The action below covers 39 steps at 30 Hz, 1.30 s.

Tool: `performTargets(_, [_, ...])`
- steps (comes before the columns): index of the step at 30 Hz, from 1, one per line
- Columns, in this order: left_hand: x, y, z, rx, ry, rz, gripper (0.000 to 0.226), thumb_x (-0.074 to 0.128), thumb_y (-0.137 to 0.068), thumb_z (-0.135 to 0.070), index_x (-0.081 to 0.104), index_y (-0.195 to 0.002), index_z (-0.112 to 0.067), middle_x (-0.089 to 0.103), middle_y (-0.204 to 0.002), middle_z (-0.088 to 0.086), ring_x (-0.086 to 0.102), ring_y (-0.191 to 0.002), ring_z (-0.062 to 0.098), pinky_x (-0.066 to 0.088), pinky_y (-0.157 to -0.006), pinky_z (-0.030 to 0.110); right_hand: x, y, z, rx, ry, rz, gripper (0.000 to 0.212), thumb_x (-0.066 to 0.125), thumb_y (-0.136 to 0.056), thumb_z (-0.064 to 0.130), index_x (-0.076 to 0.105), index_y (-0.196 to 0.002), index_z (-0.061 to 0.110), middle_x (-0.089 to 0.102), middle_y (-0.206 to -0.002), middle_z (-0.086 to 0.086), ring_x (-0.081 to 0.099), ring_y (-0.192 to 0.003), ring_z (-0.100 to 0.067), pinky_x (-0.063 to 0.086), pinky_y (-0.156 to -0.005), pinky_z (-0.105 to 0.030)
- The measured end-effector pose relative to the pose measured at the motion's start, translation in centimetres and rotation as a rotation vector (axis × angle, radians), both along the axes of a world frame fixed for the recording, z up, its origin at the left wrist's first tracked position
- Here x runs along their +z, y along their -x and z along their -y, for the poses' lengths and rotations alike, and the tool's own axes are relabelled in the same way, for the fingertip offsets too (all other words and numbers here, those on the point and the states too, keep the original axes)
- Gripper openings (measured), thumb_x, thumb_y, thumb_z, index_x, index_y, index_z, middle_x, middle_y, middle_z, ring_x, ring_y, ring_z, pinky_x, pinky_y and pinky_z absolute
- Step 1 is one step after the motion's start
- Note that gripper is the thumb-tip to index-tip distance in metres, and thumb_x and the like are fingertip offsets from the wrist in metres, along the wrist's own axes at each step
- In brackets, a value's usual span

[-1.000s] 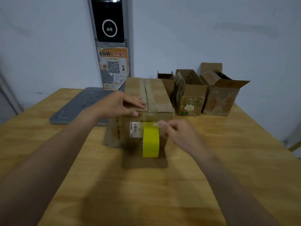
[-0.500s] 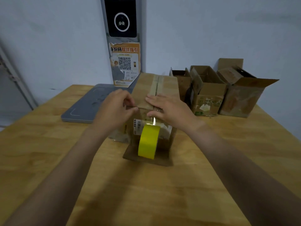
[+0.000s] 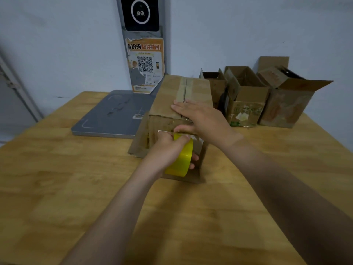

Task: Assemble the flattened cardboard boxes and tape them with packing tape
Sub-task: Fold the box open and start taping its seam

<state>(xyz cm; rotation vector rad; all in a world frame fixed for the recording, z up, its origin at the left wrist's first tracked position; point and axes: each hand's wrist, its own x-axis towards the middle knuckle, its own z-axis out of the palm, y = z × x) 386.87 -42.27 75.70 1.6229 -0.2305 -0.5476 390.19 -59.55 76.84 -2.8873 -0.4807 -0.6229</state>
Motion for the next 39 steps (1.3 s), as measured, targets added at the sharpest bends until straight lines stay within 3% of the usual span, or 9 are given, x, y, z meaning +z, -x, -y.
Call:
performTargets(6, [-1.3, -0.9, -1.4, -0.175, -0.134, -0.146, 0.026, 0.044, -0.109, -0.034, 0.049, -0.122, -0.011, 0.076, -0.088, 0.024, 0.07, -0.059, 0.03, 0.059, -0.059, 0.033, -0.2, -0.1, -0.2, 0.0, 0.045, 0.035, 0.076, 0.061, -0.088, 0.063, 0.045, -0.153, 0.027, 0.042, -0.159, 0.007, 0.036, -0.149, -0.024, 0.032, -0.12, -0.044])
performTargets(11, [-1.6, -1.7, -1.8, -0.23, -0.197, -0.18, 0.022, 0.04, -0.11, -0.033, 0.043, -0.119, -0.013, 0.076, -0.084, 0.023, 0.071, -0.06, 0.03, 0.06, -0.061, 0.034, -0.2, 0.0, -0.5, 0.011, 0.155, 0.064, 0.081, 0.063, -0.086, 0.065, 0.043, -0.154, 0.025, 0.041, -0.161, 0.005, 0.037, -0.148, -0.026, 0.032, -0.12, -0.043])
performTargets(18, [-2.7, -2.7, -1.2, -0.105, -0.056, -0.202, 0.031, 0.054, -0.105, -0.031, 0.057, -0.121, -0.005, 0.076, -0.09, 0.023, 0.071, -0.068, 0.033, 0.059, -0.074, 0.046, 0.0, 0.1, 0.1, -0.011, 0.266, 0.045, 0.091, 0.062, -0.085, 0.066, 0.03, -0.16, 0.024, 0.03, -0.166, 0.003, 0.029, -0.152, -0.026, 0.027, -0.121, -0.042])
performTargets(21, [-2.6, -2.8, -0.7, -0.069, -0.033, -0.189, 0.028, 0.053, -0.104, -0.03, 0.061, -0.115, -0.006, 0.076, -0.089, 0.023, 0.072, -0.069, 0.033, 0.058, -0.069, 0.041, 0.1, 0.3, 0.2, -0.023, 0.286, 0.047, 0.09, 0.062, -0.086, 0.065, 0.03, -0.16, 0.023, 0.029, -0.167, 0.002, 0.029, -0.152, -0.026, 0.026, -0.123, -0.042])
performTargets(24, [-2.7, -2.7, -0.2, -0.045, -0.041, -0.131, 0.026, 0.051, -0.105, -0.027, 0.061, -0.116, -0.006, 0.077, -0.089, 0.024, 0.074, -0.069, 0.033, 0.058, -0.06, 0.036, 0.5, 1.1, 0.3, -0.009, 0.08, 0.017, 0.081, 0.065, -0.086, 0.063, 0.042, -0.155, 0.025, 0.041, -0.16, 0.005, 0.035, -0.149, -0.02, 0.031, -0.12, -0.039])
performTargets(27, [-2.7, -2.4, 0.0, -0.023, -0.084, -0.084, 0.023, 0.053, -0.104, -0.028, 0.064, -0.115, -0.01, 0.078, -0.088, 0.02, 0.076, -0.069, 0.031, 0.057, -0.054, 0.031, 0.6, 2.8, 1.8, 0.004, -0.306, 0.11, 0.056, 0.046, -0.1, 0.058, 0.055, -0.144, 0.024, 0.058, -0.144, 0.005, 0.047, -0.135, -0.014, 0.041, -0.109, -0.034])
performTargets(31, [-2.8, -2.3, 0.2, 0.013, -0.101, -0.044, 0.021, 0.053, -0.105, -0.027, 0.065, -0.113, -0.011, 0.078, -0.084, 0.017, 0.075, -0.064, 0.027, 0.054, -0.046, 0.027, -1.8, 5.3, 6.3, -0.255, -0.416, 0.303, 0.033, 0.044, -0.105, 0.023, 0.067, -0.128, 0.018, 0.068, -0.123, 0.001, 0.055, -0.118, -0.019, 0.04, -0.095, -0.027])
performTargets(37, [-3.3, -2.1, 0.6, 0.053, -0.12, -0.031, 0.02, 0.052, -0.106, -0.025, 0.062, -0.111, -0.009, 0.078, -0.085, 0.018, 0.075, -0.063, 0.028, 0.055, -0.048, 0.029, -7.2, 6.4, 12.2, -0.654, -0.219, -0.48, 0.045, 0.043, -0.103, 0.007, 0.057, -0.144, 0.017, 0.052, -0.148, -0.009, 0.05, -0.133, -0.033, 0.047, -0.107, -0.047])
performTargets(39, [-3.4, -2.2, 0.6, 0.061, -0.133, -0.027, 0.02, 0.052, -0.106, -0.027, 0.063, -0.112, -0.011, 0.078, -0.085, 0.017, 0.076, -0.065, 0.029, 0.055, -0.049, 0.03, -8.8, 6.7, 12.9, -0.668, -0.125, -0.587, 0.046, 0.043, -0.102, 0.006, 0.055, -0.144, 0.016, 0.051, -0.149, -0.009, 0.045, -0.137, -0.036, 0.044, -0.11, -0.048])
